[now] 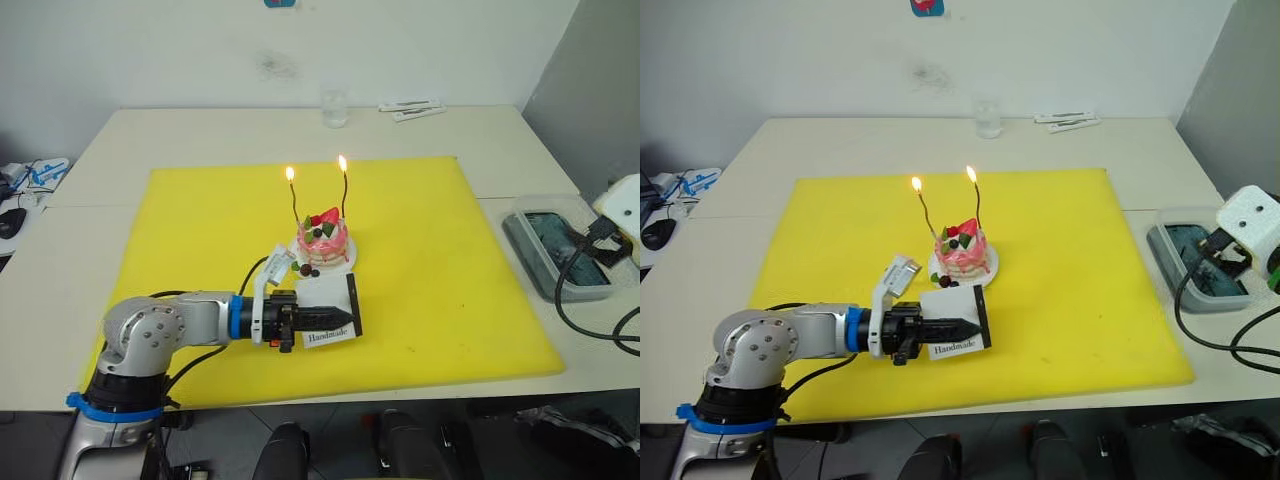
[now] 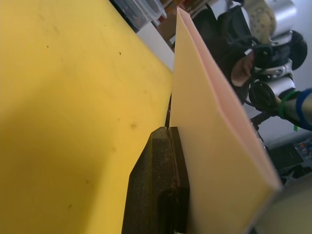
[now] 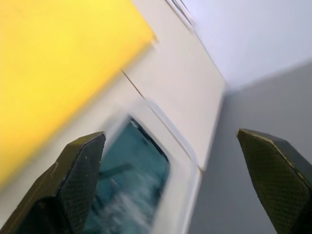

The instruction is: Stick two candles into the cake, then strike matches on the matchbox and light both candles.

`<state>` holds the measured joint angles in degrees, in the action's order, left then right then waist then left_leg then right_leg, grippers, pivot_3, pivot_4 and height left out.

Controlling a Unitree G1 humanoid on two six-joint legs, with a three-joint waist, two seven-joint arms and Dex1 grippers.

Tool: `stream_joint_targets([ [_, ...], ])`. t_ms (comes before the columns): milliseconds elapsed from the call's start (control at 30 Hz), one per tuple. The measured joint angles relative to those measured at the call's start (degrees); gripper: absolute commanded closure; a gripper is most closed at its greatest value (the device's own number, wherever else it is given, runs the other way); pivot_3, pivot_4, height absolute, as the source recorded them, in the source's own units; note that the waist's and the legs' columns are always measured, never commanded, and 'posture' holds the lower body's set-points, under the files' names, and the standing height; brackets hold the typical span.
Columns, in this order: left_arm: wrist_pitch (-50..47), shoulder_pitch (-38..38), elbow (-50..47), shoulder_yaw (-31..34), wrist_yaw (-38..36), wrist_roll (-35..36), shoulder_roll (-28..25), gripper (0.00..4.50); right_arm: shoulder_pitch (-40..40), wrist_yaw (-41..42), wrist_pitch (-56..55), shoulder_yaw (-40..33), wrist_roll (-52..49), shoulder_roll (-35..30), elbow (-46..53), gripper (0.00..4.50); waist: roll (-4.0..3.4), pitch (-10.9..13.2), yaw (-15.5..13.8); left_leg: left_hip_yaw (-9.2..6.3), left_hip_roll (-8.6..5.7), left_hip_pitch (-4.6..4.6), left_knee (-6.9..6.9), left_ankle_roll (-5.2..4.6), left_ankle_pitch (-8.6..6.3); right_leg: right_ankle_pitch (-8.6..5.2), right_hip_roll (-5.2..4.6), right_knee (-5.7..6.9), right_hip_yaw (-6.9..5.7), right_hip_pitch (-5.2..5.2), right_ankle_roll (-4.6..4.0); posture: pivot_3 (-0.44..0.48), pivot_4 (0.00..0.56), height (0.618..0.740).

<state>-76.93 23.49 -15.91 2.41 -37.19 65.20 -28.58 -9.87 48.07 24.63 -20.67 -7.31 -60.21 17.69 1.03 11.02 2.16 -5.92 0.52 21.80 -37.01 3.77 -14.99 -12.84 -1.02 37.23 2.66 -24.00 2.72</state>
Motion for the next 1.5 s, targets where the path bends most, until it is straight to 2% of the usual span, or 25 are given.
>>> stream_joint_targets([
  [133,-1.7,1.6,1.6,-1.7,5.6,-0.6,4.3,4.50,0.4,7.7,8.0,-0.7,-13.4,-0.1,11.5,0.01,0.01,0.0,-0.1,-0.09,0.00,-0.02,-0.05,0.00,0.00,0.01,0.01,0.00,-0.07,0.07,0.01,0.000,0.150,0.740],
  [300,-2.9,3.0,4.9,-2.3,9.5,-2.7,6.9,4.50,0.0,12.4,15.6,1.3,-24.2,-2.1,18.7,0.01,0.01,0.0,-0.3,-0.13,-0.03,-0.16,-0.05,0.00,0.00,0.00,0.01,-0.06,-0.13,0.26,0.00,0.000,0.150,0.740],
  [367,-2.9,3.4,5.3,-2.6,10.1,-3.8,6.9,3.92,-0.7,13.2,16.4,3.9,-26.7,-2.2,20.4,0.00,0.01,0.0,-0.2,-0.10,-0.03,-0.20,-0.05,0.00,0.00,0.00,0.01,-0.05,-0.10,0.27,0.00,0.000,0.150,0.740],
  [400,-2.8,3.5,5.3,-2.7,10.1,-4.2,6.9,3.78,-1.2,13.2,16.6,4.9,-27.2,-2.2,20.5,0.00,0.01,0.0,-0.2,-0.10,-0.03,-0.19,-0.05,0.00,0.00,0.00,0.00,-0.06,-0.10,0.27,0.00,0.000,0.150,0.740],
  [500,-2.9,3.4,5.1,-2.8,9.3,-4.6,6.0,2.82,-3.8,12.9,16.7,7.9,-27.9,-2.1,20.4,0.00,0.01,0.0,-0.3,-0.12,-0.03,-0.19,-0.04,0.00,0.00,0.00,0.00,-0.06,-0.12,0.27,0.01,0.000,0.150,0.740],
  [767,-5.4,2.9,0.6,-1.2,5.5,-3.5,-2.9,0.20,-7.8,12.1,16.7,12.6,-28.1,-1.1,19.9,0.00,0.01,0.0,-0.3,-0.14,-0.02,-0.11,-0.02,0.01,0.00,-0.01,-0.01,-0.14,-0.16,0.23,-0.01,0.000,0.150,0.740],
  [800,-5.4,2.8,0.1,-1.1,5.1,-3.4,-3.6,0.02,-8.1,12.1,16.7,13.1,-28.1,-1.0,19.7,0.00,0.01,0.0,-0.3,-0.13,-0.03,-0.11,-0.02,0.01,0.00,-0.01,-0.03,-0.15,-0.15,0.23,-0.01,0.000,0.150,0.740],
  [1100,0.1,1.2,-5.1,0.2,1.0,-6.1,-12.9,0.02,-11.0,12.1,14.5,16.3,-27.1,-0.3,17.6,0.00,0.02,0.0,-0.3,-0.11,0.00,-0.08,0.01,0.01,0.00,-0.03,-0.02,-0.14,-0.16,0.14,-0.03,0.000,0.150,0.740],
  [1233,12.0,-5.6,-8.6,3.7,-8.3,-11.6,-21.6,0.02,-11.4,12.0,11.7,16.3,-25.5,0.4,15.9,0.00,0.01,0.0,-0.2,-0.01,0.04,0.03,0.09,0.01,0.00,-0.07,-0.02,-0.10,-0.13,-0.08,-0.10,0.000,0.150,0.740],
  [1333,22.2,-12.1,-8.6,5.7,-14.3,-18.6,-27.8,0.02,-11.5,11.9,11.1,15.3,-25.5,0.7,14.4,0.00,0.00,0.0,-0.3,0.00,0.04,0.05,0.11,0.01,-0.01,-0.18,-0.02,-0.13,-0.13,-0.09,-0.31,0.000,0.150,0.740],
  [1500,35.8,-15.8,-1.8,10.6,-16.8,-27.7,-28.8,0.02,-11.0,11.9,9.4,12.5,-25.3,0.7,11.4,0.00,0.03,0.0,-0.6,0.02,0.05,0.08,0.04,0.00,-0.01,-0.22,-0.03,-0.16,-0.14,-0.07,-0.37,0.000,0.150,0.740],
])
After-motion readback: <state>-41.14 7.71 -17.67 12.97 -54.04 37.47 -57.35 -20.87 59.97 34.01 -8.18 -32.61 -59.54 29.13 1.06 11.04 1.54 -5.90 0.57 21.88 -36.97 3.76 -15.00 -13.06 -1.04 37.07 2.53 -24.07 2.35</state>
